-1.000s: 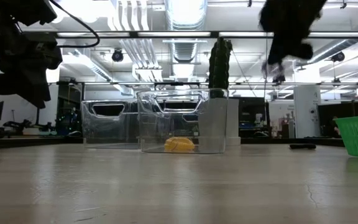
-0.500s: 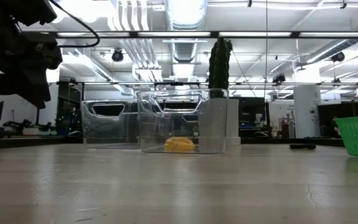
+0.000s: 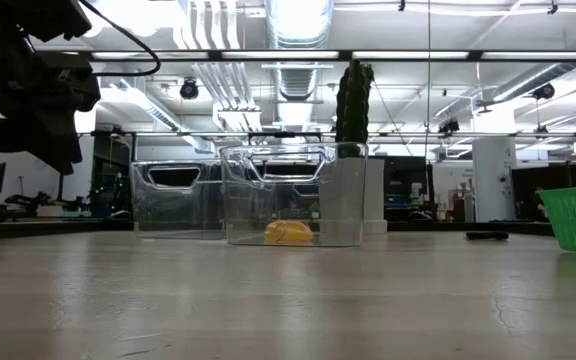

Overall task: Sort spring keychains
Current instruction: Put the top violet spring keychain into the green bin

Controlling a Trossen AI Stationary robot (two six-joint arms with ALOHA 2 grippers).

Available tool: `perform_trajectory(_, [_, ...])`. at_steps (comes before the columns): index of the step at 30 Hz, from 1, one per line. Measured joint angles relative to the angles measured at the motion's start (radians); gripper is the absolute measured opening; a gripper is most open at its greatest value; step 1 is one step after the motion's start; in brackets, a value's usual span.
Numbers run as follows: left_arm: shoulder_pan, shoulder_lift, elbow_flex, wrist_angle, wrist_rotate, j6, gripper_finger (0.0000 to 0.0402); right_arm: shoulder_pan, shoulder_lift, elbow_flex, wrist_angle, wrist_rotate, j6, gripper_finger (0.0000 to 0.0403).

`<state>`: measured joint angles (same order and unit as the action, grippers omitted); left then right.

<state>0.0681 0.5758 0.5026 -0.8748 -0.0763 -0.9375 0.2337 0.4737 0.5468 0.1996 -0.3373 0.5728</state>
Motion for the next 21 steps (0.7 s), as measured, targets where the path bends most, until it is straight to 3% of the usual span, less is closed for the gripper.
perform_trajectory(10, [0.0, 0.0, 0.0, 0.0, 0.0, 0.003, 0.0128, 0.0, 0.245, 0.185, -0.08, 0.066, -0.082, 0.0018])
perform_trajectory(14, [0.0, 0.0, 0.0, 0.0, 0.001, 0.02, 0.0128, 0.0, 0.381, 0.363, -0.411, 0.262, -0.181, 0.0018])
perform_trajectory(18, [0.0, 0.0, 0.0, 0.0, 0.001, 0.021, 0.0128, -0.001, 0.541, 0.561, -0.853, 0.519, -0.189, 0.0019])
perform_trajectory(21, [0.0, 0.0, 0.0, 0.0, 0.001, 0.022, 0.0128, -0.001, 0.661, 0.681, -1.066, 0.663, -0.193, 0.0023])
